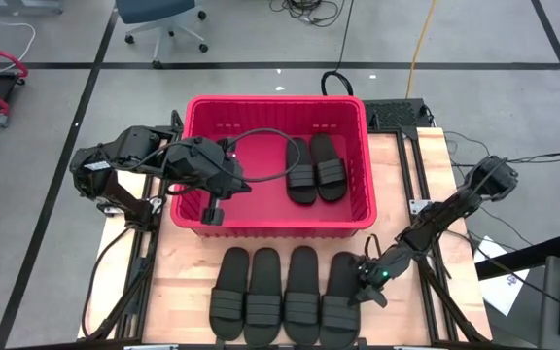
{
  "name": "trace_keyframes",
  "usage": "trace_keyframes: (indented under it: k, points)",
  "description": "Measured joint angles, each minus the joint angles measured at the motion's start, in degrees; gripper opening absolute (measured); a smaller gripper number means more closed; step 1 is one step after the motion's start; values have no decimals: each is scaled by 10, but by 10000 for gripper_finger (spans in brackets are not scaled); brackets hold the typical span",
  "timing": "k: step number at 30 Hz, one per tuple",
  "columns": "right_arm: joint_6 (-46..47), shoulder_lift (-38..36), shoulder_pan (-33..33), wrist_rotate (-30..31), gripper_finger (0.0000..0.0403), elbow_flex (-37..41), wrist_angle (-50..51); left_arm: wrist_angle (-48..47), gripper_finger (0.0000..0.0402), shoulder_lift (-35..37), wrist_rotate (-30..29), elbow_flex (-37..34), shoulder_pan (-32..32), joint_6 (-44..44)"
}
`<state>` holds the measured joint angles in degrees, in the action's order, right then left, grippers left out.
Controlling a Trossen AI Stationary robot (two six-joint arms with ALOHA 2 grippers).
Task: Pick and place slides into bin
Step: Put the black slide into the red bin
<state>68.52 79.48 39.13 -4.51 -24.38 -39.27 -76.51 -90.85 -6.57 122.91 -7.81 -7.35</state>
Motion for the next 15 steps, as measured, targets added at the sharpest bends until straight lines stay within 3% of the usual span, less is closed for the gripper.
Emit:
trace_keyframes:
  k: [7, 15]
  points:
    - [-28, -63, 0, 3, 1, -30, 65, 0, 16, 0, 0, 0, 0, 1]
    - [-32, -142, -1, 1, 1, -54, 156, 0, 2, 0, 0, 0, 0, 1]
